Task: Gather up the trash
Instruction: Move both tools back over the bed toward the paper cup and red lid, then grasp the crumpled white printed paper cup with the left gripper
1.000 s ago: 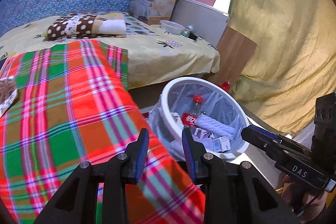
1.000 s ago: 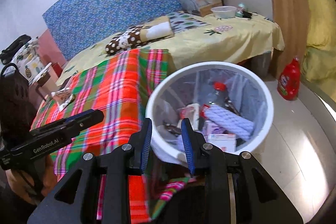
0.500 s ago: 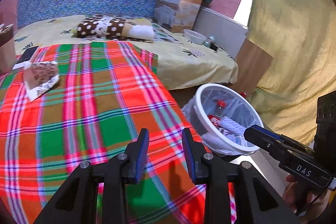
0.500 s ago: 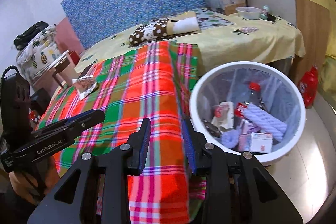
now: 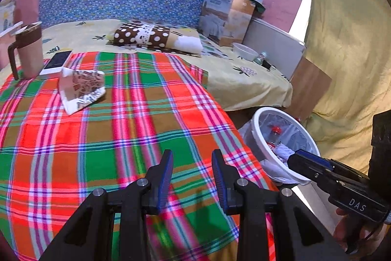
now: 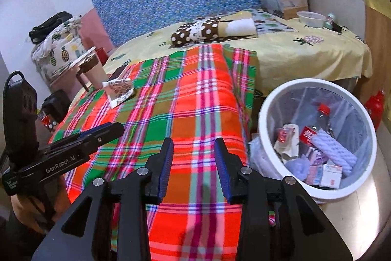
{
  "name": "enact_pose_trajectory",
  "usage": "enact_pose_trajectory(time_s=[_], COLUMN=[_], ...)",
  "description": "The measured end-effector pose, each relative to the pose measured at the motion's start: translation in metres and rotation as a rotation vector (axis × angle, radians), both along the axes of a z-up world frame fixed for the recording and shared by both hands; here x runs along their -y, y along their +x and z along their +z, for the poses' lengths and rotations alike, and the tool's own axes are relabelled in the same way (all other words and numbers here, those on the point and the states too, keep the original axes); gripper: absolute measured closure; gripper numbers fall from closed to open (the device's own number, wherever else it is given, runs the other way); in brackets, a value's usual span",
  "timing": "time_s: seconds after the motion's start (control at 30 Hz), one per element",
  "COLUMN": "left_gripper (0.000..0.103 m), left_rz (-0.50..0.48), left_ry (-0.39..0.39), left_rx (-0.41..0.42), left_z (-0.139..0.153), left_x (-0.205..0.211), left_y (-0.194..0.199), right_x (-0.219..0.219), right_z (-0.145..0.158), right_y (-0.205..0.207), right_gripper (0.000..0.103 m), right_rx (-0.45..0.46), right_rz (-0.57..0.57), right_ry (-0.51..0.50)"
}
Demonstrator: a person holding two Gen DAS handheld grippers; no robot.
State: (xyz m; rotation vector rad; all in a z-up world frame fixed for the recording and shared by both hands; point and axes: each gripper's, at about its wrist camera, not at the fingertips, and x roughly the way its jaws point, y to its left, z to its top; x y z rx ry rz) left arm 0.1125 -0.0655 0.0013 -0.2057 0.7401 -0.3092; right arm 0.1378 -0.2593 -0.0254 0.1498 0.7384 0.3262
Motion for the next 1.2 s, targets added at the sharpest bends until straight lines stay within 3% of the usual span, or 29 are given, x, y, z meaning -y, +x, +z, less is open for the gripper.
enact_pose_trajectory(time_s=[0.2, 0.33, 0.83, 1.2], left_gripper=[0.071, 0.071, 0.071, 0.07], left_rz=[0.055, 0.097, 0.225, 0.208], left_ry=[0.01, 0.023, 0.055, 0.115], left_rx=[0.008, 0.011, 0.009, 0.042], left_z=[0.002, 0.005, 0.006, 0.003], left_x=[-0.027, -0.049, -0.124, -0.152], left_y=[0.002, 0.006, 0.043, 0.099], right_x=[-0.015, -0.028, -0.067, -0.072], right_z=[0.004, 0.006, 0.002, -0.011], right_y=[0.007, 0.011, 0.03, 0.046], right_gripper=[0.065, 0.051, 0.051, 0.051], right_rx=[0.001, 0.006, -0.012, -0.063], right_rz=[0.032, 0.061, 0.166, 0.175], right_ry=[0.003, 0.003, -0.026, -0.026])
